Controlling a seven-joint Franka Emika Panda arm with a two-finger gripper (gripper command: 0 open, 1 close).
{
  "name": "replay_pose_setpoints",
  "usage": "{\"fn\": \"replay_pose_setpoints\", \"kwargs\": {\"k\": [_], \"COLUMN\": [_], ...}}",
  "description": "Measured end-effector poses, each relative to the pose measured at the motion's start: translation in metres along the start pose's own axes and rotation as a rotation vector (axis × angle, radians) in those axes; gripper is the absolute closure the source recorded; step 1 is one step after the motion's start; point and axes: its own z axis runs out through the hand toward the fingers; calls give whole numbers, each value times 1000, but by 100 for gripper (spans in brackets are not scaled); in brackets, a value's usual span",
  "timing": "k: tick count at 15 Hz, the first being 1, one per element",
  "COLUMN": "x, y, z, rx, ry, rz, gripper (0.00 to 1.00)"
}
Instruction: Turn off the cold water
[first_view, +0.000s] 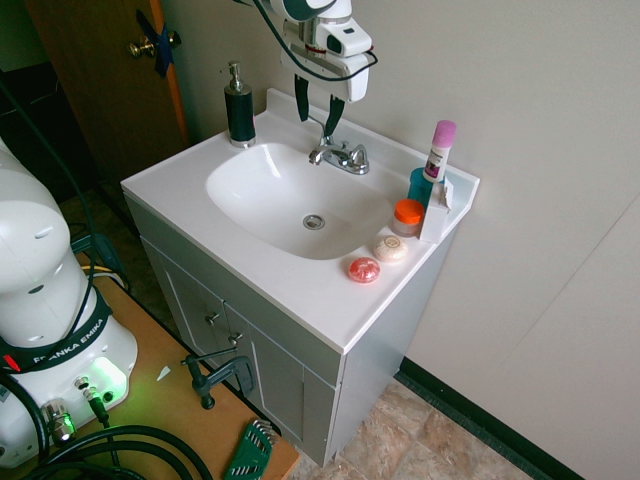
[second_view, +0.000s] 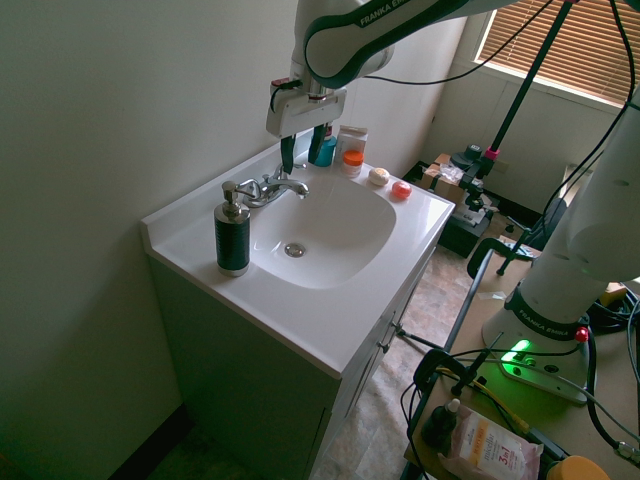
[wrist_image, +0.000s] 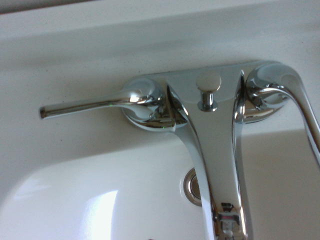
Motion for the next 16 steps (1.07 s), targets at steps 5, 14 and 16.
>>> {"fn": "replay_pose_setpoints", "kwargs": {"k": [5, 14, 16], "x": [12, 40, 43], "y": [-8, -6, -4], "z": [22, 43, 50], "rx": [-17, -32, -39], "ry": [-17, -19, -21], "rz": [44, 95, 105], "gripper": [100, 100, 100]}}
